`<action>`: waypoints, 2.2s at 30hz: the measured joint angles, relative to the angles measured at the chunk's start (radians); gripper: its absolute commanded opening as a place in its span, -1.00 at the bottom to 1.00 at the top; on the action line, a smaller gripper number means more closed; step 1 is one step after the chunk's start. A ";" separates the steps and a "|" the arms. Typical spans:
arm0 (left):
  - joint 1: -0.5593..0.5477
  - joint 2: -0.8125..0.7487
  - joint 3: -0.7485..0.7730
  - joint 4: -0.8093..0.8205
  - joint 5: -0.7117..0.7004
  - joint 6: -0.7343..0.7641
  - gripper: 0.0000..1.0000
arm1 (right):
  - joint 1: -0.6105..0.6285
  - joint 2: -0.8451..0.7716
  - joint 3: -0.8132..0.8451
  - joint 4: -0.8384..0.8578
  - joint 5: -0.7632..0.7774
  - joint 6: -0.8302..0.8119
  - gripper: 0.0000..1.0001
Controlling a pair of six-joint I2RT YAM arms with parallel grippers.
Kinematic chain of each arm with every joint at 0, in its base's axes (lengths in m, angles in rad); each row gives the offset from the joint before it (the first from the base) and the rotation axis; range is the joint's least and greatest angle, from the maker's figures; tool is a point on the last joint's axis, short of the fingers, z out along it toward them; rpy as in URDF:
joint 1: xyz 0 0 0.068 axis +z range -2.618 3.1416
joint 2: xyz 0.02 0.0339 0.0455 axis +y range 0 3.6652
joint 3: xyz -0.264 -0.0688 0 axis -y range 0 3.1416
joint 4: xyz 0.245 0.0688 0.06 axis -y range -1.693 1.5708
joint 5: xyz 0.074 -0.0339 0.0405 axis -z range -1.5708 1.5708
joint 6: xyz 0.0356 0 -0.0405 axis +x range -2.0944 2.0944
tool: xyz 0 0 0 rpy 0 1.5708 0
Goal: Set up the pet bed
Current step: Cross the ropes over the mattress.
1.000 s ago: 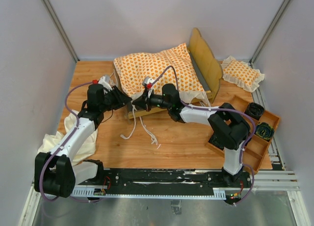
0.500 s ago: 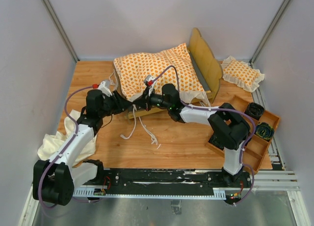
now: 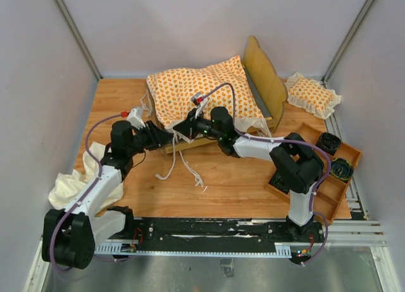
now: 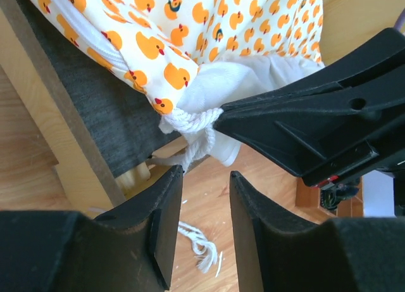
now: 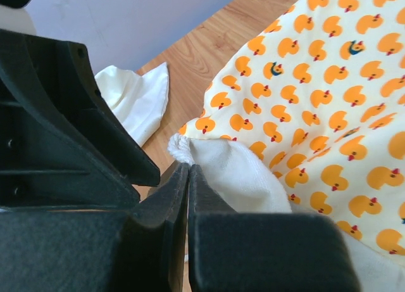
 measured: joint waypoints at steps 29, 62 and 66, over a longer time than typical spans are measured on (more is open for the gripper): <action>-0.086 0.087 0.108 0.024 -0.137 0.029 -0.28 | -0.013 -0.032 0.000 0.004 0.019 0.117 -0.99; -0.120 0.032 0.123 -0.060 -0.158 0.093 -0.22 | -0.018 -0.032 -0.013 0.002 0.018 0.161 -1.00; -0.123 0.069 0.123 -0.052 -0.161 0.092 -0.23 | -0.018 -0.032 -0.013 0.002 0.019 0.167 -1.00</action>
